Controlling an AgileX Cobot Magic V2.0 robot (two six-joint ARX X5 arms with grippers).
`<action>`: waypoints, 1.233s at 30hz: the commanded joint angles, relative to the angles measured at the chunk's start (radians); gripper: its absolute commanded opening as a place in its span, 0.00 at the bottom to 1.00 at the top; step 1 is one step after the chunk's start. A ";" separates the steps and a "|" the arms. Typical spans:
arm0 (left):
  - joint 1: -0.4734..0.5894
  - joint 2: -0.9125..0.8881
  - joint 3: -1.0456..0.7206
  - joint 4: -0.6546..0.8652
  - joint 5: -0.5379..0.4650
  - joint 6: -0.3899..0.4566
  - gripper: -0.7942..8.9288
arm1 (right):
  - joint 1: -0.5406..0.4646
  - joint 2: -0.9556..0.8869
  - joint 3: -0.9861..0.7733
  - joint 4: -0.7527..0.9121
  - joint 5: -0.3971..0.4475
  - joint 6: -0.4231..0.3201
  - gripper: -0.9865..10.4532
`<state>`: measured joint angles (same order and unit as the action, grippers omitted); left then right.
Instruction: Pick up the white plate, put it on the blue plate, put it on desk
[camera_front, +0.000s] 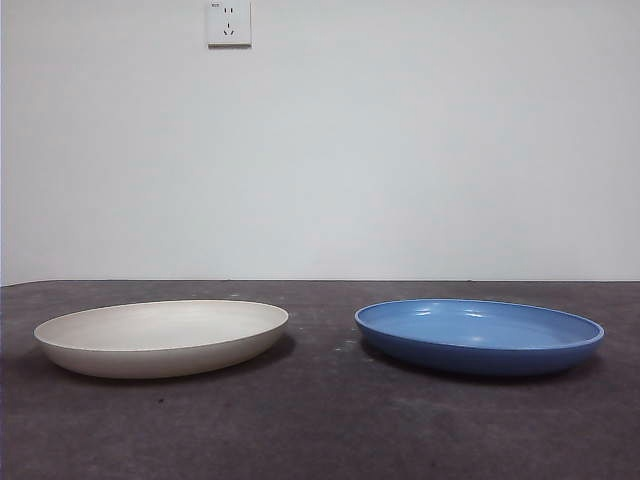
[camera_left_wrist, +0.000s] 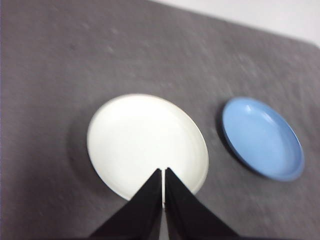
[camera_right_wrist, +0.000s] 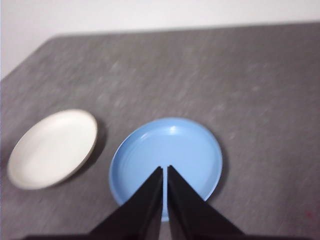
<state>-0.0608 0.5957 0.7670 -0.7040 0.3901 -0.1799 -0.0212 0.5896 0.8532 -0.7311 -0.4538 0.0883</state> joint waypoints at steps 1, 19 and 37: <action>-0.006 0.059 0.067 -0.055 0.037 0.093 0.09 | 0.009 0.067 0.061 -0.060 -0.025 -0.076 0.09; -0.053 0.143 0.158 -0.199 0.042 0.175 0.20 | 0.124 0.187 0.122 -0.288 -0.028 -0.173 0.15; -0.053 0.185 0.158 -0.180 0.040 0.155 0.56 | 0.124 0.187 0.122 -0.282 -0.017 -0.140 0.48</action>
<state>-0.1101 0.7639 0.9020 -0.8932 0.4259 -0.0174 0.0990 0.7712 0.9558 -1.0210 -0.4709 -0.0628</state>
